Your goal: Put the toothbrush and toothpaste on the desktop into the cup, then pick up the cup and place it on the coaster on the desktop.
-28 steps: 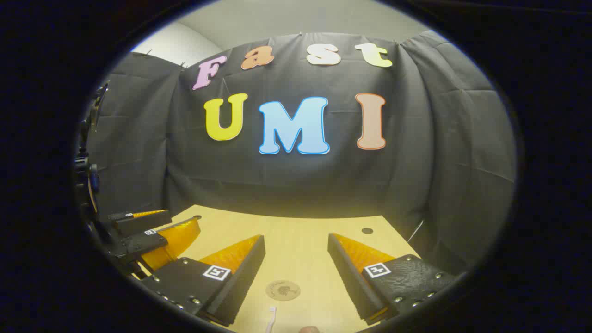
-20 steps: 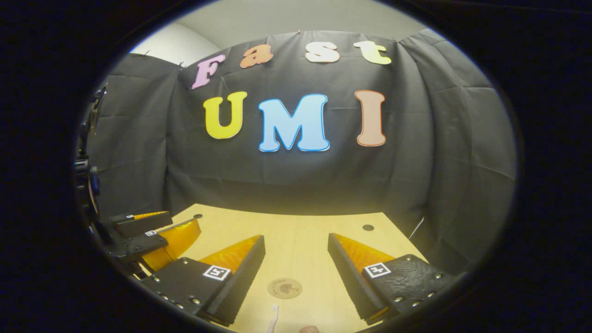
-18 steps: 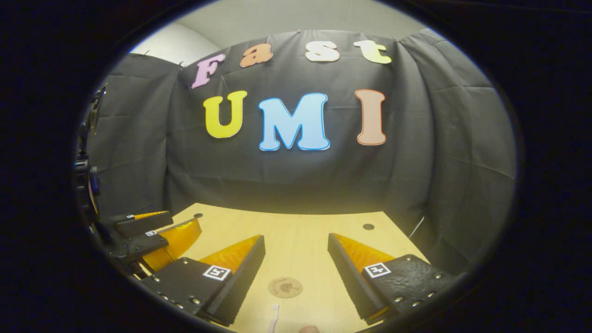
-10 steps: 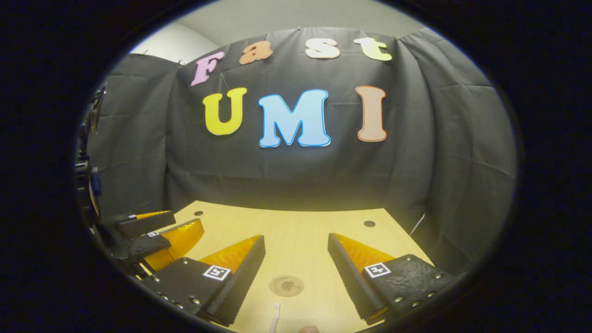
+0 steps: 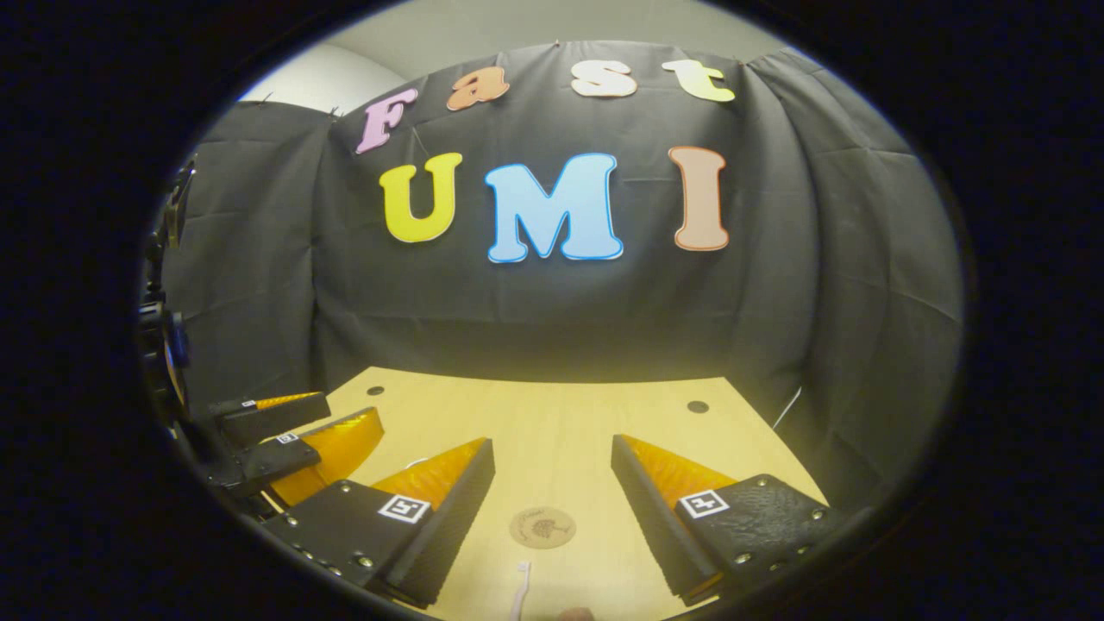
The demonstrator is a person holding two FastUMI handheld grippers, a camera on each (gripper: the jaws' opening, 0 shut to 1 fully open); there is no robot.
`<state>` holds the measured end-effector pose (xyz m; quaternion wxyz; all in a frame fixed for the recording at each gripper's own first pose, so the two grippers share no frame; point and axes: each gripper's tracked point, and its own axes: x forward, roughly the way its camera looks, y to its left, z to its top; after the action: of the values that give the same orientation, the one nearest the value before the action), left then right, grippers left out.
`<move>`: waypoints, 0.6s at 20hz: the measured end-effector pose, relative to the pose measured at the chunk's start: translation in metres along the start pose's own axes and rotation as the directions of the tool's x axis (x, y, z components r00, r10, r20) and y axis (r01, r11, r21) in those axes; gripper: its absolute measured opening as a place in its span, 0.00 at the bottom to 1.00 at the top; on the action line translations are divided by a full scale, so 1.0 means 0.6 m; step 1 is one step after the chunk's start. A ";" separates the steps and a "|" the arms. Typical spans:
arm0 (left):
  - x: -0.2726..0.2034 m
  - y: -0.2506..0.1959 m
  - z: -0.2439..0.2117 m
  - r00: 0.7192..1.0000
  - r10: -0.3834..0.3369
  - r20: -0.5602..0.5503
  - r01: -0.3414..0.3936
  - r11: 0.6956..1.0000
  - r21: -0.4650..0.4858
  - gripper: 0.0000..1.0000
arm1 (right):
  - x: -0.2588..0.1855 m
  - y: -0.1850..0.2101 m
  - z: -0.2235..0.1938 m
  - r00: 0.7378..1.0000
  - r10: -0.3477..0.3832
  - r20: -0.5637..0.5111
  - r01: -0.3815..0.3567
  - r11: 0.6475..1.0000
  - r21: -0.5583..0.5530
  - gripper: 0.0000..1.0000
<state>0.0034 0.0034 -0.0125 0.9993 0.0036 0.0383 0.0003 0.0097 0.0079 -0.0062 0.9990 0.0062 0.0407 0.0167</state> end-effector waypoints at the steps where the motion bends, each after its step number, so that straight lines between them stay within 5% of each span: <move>1: 0.003 0.003 -0.012 1.000 0.000 -0.021 0.000 1.000 -0.007 0.99 | 0.009 0.004 -0.012 1.000 0.000 -0.030 0.000 1.000 -0.002 0.89; 7: 0.003 0.020 -0.098 0.980 0.003 -0.197 -0.008 1.000 -0.027 0.99 | 0.025 0.007 -0.116 0.967 0.015 -0.254 -0.002 0.999 0.051 0.90; 12: 0.003 0.025 -0.186 0.923 -0.029 -0.384 -0.015 0.994 -0.109 0.99 | 0.027 0.011 -0.198 0.903 0.038 -0.427 -0.004 0.997 0.081 0.92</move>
<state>-0.0031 0.0194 -0.1238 0.9709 -0.0517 0.2339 -0.0004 0.0158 0.0166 -0.1256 0.9644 0.0417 0.2597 0.0268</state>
